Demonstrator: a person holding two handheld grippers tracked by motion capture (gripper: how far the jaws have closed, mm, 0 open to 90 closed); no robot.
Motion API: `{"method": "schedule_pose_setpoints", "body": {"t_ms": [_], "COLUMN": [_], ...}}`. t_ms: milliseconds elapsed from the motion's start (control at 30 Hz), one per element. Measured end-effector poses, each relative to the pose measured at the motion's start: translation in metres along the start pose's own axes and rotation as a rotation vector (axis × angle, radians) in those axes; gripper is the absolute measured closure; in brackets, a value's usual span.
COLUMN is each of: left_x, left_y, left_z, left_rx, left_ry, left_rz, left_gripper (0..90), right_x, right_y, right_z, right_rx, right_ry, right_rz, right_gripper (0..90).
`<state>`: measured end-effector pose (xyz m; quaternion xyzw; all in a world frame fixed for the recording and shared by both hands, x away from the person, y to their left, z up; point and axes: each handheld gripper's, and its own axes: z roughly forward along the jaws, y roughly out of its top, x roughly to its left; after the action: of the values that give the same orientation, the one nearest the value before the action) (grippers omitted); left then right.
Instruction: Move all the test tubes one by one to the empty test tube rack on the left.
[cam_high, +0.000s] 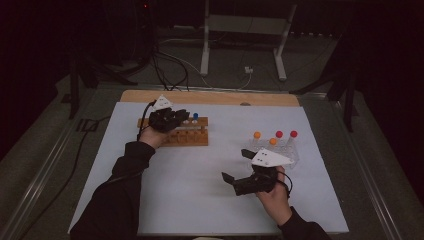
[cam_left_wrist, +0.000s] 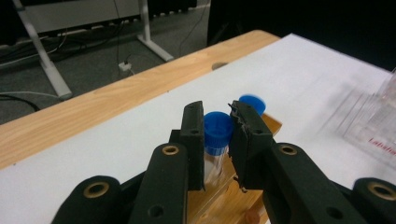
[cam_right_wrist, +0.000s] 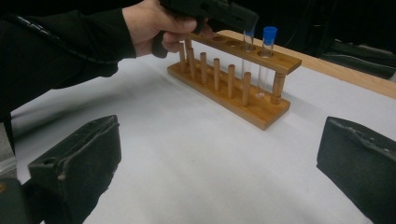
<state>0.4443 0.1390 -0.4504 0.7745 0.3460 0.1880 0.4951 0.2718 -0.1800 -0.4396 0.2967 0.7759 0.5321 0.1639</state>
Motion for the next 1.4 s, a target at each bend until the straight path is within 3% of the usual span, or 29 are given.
{"method": "schedule_pose_setpoints", "body": {"t_ms": [133,400,633,800,1167,1333,1400], "left_x": [-0.002,0.0,0.0,-0.007,-0.036,-0.049,-0.054], "left_y": [-0.001,-0.001,0.0,0.0,-0.011,-0.021,-0.025], "left_z": [0.002,0.002,-0.019,-0.037,-0.072,-0.079,-0.081], "left_rx": [0.007,0.013,-0.037,-0.059,-0.086,-0.092,-0.091], "left_ry": [0.004,-0.019,-0.03,-0.058,-0.148,-0.21,-0.262], "left_rz": [0.012,-0.008,-0.023,-0.019,0.004,0.021,0.03], "left_gripper": [77.0,75.3,48.5,38.2,18.7,16.2,11.5], "right_x": [0.0,0.0,-0.002,-0.006,-0.028,-0.042,-0.047], "right_y": [0.0,0.0,0.0,0.002,0.012,0.014,0.013], "right_z": [0.0,0.0,-0.004,-0.008,-0.031,-0.042,-0.045], "right_rx": [0.0,0.004,-0.005,-0.017,-0.045,-0.042,-0.036], "right_ry": [-0.001,0.004,-0.003,-0.013,-0.11,-0.189,-0.218], "right_rz": [-0.003,-0.002,0.002,0.006,-0.005,0.021,0.033], "right_gripper": [0.0,0.0,0.0,0.0,0.0,0.0,0.0]}}
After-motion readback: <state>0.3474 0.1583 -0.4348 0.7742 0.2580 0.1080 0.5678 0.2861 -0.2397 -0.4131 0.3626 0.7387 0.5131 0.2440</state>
